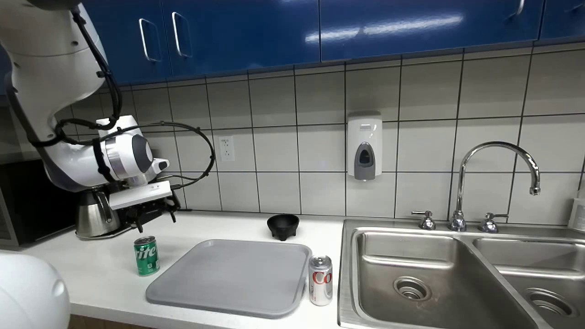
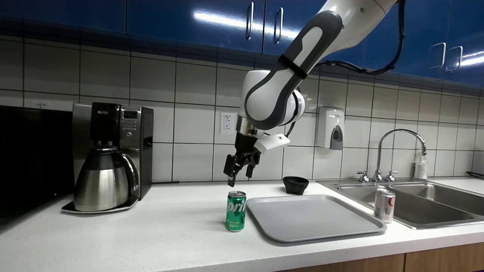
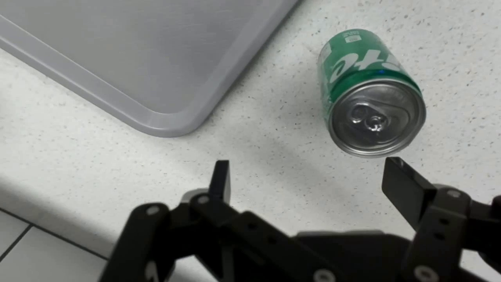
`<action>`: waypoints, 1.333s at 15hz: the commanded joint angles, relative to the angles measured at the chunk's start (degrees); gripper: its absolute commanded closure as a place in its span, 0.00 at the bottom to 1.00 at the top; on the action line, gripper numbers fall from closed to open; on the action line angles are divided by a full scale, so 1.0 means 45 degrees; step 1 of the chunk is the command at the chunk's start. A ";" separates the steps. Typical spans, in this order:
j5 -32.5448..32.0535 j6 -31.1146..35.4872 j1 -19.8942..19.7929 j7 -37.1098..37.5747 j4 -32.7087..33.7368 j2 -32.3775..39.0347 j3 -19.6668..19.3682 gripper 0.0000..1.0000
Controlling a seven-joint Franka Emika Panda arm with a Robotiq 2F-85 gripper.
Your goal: Pick up the silver coke can and put it on the kitchen counter to the right of the gray tray, pick up the green sprite can and put it on the kitchen counter to the left of the gray tray
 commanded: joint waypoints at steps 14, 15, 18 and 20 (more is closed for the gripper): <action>0.0123 0.0875 -0.2194 0.0210 -0.3032 -0.2596 -0.1165 0.00; 0.0133 0.0868 -0.2285 0.0183 -0.3120 -0.2684 -0.1222 0.00; 0.0124 0.0917 -0.2506 0.0157 -0.3370 -0.2894 -0.1393 0.00; 0.0130 0.0971 -0.2662 0.0129 -0.3532 -0.3004 -0.1502 0.00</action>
